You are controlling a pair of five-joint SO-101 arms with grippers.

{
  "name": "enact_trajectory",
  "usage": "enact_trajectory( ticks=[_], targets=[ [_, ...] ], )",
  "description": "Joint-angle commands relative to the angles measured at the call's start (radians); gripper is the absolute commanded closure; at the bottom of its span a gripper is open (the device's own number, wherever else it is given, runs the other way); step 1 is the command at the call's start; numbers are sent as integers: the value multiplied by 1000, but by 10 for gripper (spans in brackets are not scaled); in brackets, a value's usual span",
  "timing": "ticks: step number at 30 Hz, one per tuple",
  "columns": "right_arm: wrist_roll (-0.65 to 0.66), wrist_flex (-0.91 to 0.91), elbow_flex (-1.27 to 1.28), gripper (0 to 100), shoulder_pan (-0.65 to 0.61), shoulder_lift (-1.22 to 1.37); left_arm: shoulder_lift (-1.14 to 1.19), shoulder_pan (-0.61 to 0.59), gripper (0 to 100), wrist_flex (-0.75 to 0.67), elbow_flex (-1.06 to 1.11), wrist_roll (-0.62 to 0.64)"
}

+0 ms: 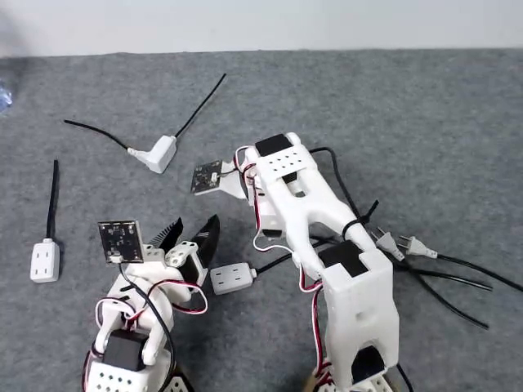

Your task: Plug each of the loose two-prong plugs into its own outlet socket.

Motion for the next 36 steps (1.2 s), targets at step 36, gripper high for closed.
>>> enact_trajectory(
  ticks=[36],
  targets=[
    [-34, -354, 485, 881, 41, -404, -17, 17, 782, -2, -5, -21]
  ],
)
